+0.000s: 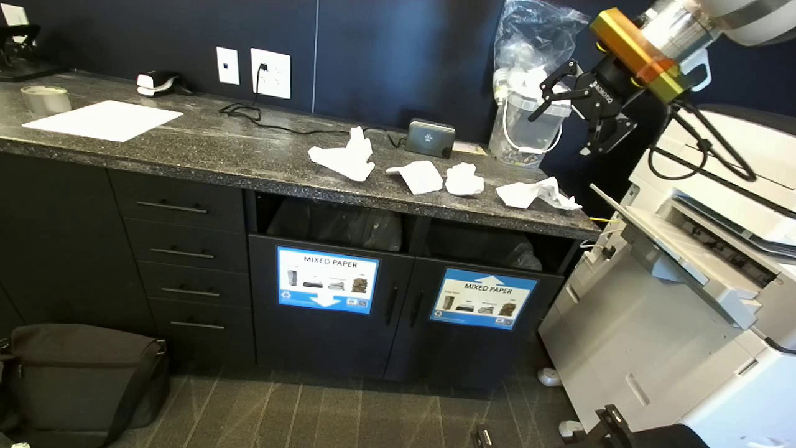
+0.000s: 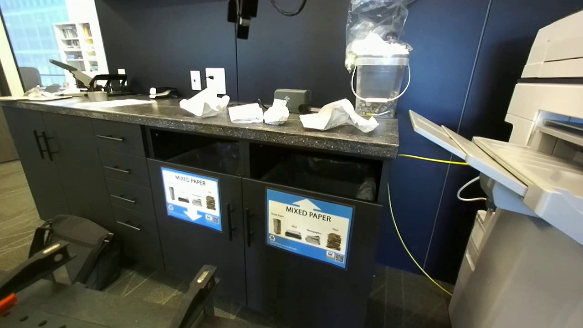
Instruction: Pick up the paper from the counter and put it in the bin
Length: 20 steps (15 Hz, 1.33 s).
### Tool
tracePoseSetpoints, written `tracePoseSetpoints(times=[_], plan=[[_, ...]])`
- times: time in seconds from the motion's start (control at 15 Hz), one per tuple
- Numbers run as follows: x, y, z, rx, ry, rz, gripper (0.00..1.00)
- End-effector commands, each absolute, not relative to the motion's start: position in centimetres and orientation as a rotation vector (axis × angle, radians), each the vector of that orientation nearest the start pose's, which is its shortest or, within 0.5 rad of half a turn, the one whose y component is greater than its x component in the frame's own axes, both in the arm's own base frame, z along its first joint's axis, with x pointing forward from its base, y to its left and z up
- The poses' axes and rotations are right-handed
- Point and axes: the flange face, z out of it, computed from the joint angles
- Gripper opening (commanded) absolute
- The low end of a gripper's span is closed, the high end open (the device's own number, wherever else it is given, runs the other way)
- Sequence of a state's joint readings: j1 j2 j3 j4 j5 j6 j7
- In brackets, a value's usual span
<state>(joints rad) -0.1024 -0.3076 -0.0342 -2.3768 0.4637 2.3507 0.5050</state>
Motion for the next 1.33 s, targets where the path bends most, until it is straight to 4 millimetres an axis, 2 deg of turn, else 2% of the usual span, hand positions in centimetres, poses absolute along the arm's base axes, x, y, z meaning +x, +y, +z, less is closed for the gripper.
tracePoseSetpoints(times=[0.0,0.2,0.27,0.47,0.67,0.8,1.0,1.27], plan=[[54.3,-8.1,47.1,-2.229,1.374,-0.361,1.00],[58.9,-10.7,44.8,-2.095,1.541,-0.425,1.00],[60.1,-11.5,44.0,-2.053,1.599,-0.438,1.00],[62.6,-14.1,40.0,-1.931,1.783,-0.429,1.00],[63.7,-16.7,36.2,-1.797,1.956,-0.393,1.00],[64.1,-18.3,34.4,-1.698,2.065,-0.382,1.00],[64.3,-19.9,33.3,-1.592,2.158,-0.421,1.00],[64.8,-21.3,32.8,-1.520,2.214,-0.493,1.00]])
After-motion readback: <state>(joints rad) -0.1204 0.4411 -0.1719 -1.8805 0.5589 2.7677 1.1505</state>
